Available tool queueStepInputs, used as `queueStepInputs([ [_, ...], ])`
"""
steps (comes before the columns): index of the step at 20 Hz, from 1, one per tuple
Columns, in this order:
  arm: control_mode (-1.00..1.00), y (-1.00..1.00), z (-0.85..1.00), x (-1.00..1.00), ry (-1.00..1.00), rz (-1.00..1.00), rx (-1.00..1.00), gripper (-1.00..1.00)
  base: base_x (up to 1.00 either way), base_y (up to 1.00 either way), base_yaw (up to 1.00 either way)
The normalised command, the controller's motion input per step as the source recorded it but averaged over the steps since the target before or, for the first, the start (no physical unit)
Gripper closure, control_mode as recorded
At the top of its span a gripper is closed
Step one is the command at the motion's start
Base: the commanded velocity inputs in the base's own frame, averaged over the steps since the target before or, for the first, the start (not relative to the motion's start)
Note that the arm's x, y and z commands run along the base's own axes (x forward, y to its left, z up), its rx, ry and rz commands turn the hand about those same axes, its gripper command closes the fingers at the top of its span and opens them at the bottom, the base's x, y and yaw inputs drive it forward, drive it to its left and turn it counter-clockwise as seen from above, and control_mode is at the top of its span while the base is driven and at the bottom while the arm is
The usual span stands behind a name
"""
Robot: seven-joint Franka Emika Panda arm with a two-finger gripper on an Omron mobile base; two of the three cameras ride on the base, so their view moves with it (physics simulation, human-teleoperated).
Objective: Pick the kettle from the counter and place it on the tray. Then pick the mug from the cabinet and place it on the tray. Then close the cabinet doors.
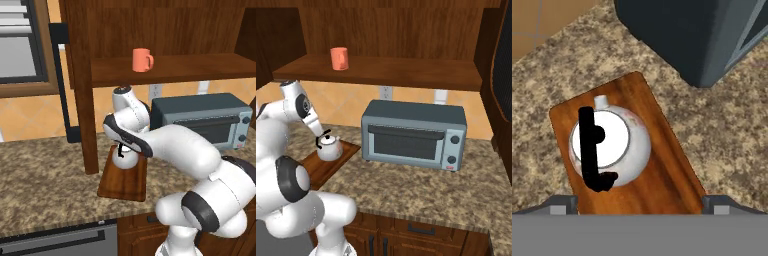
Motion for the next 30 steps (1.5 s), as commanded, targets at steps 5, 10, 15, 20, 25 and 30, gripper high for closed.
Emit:
queueStepInputs([
  [5,-1.0,-0.19,0.8,-0.42,-0.04,0.0,0.0,-1.0,0.0,0.0,0.0],
  [10,-1.0,-0.03,0.17,-0.09,0.07,-0.01,0.0,-1.0,0.0,0.0,0.0],
  [15,-1.0,-0.15,0.1,-0.28,0.01,0.0,0.0,-1.0,0.0,0.0,0.0],
  [20,-1.0,-0.28,0.7,-0.6,0.0,0.0,0.0,-1.0,0.0,0.0,0.0],
  [25,-1.0,-0.36,0.64,-0.54,0.0,0.0,-0.01,-1.0,0.0,0.0,0.0],
  [30,-1.0,-0.24,0.43,-0.75,-0.19,0.01,-0.14,-1.0,0.0,0.0,0.0],
])
